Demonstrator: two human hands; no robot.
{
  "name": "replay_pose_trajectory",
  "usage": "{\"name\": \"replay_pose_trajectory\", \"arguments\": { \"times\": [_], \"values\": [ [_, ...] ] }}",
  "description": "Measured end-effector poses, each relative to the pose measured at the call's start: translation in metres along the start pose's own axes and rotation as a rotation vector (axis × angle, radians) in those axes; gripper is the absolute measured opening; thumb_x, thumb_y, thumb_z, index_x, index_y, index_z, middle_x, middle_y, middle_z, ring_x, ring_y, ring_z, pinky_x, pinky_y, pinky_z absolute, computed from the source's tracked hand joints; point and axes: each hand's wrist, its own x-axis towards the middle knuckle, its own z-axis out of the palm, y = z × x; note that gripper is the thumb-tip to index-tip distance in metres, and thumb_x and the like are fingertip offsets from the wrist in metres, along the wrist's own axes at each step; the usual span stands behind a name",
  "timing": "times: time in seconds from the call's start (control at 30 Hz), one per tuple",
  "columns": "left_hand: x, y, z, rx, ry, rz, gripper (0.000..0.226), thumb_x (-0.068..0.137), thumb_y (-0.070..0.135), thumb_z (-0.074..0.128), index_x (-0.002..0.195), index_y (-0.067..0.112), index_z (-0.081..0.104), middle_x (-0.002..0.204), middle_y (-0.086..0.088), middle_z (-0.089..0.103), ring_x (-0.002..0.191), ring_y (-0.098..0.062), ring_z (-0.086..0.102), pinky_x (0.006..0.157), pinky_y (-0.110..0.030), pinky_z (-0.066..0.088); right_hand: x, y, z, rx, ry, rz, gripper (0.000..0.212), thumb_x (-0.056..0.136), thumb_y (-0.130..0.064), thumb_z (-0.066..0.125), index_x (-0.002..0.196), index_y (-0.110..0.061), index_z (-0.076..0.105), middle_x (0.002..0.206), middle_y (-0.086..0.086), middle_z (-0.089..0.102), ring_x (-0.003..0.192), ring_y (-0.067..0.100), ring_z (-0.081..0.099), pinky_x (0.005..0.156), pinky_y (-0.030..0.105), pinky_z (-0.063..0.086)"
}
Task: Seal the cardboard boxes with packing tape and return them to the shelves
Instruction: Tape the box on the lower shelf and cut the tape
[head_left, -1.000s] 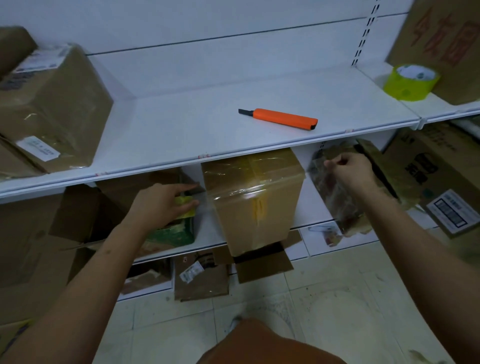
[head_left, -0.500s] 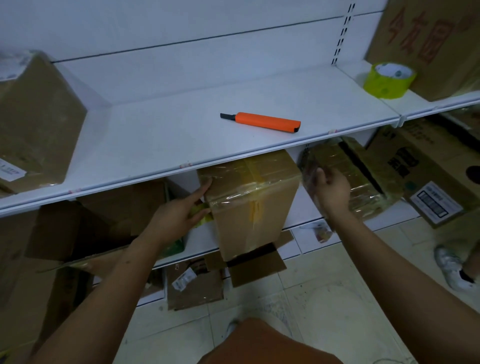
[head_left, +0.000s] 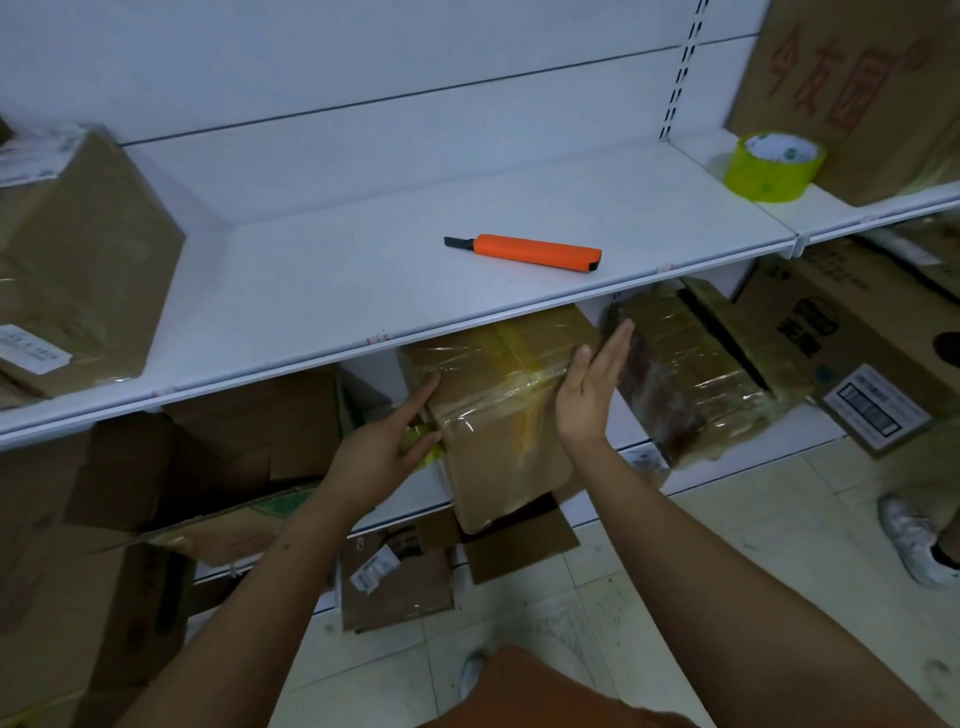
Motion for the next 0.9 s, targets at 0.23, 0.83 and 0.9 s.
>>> {"name": "replay_pose_trajectory", "arguments": {
  "times": [0.23,0.83,0.9],
  "values": [
    [0.001,0.025,0.008,-0.09,0.026,0.009,0.071,0.097,0.044,0.058,0.152,0.055,0.015,0.083,0.011,0.057,0.065,-0.004,0.056,0.056,-0.024,0.048,-0.014,-0.017,-0.002,-0.396,0.059,0.062,0.073,0.106,-0.046,0.021,0.156,0.002,-0.002,0.165,0.019,-0.007,0.153,0.026,-0.007,0.125,0.043,0.002],
    [-0.011,0.02,0.018,-0.477,-0.066,-0.064,0.05,0.105,0.028,0.048,0.144,0.05,0.027,0.131,0.019,0.056,0.114,0.009,0.055,0.084,0.0,0.039,-0.085,-0.001,0.019,-0.818,-0.269,-0.918,0.065,0.102,-0.048,0.032,0.158,-0.017,0.019,0.166,0.004,0.014,0.152,0.026,0.013,0.124,0.047,0.002],
    [-0.01,0.025,0.015,-0.47,-0.047,-0.071,0.048,0.105,0.029,0.045,0.146,0.045,0.026,0.138,0.018,0.046,0.126,-0.001,0.048,0.084,0.005,0.033,-0.079,-0.001,0.02,-0.808,-0.263,-0.944,0.062,0.103,-0.044,0.033,0.157,-0.018,0.016,0.165,0.002,0.016,0.152,0.025,0.014,0.124,0.047,0.004]
  ]
}}
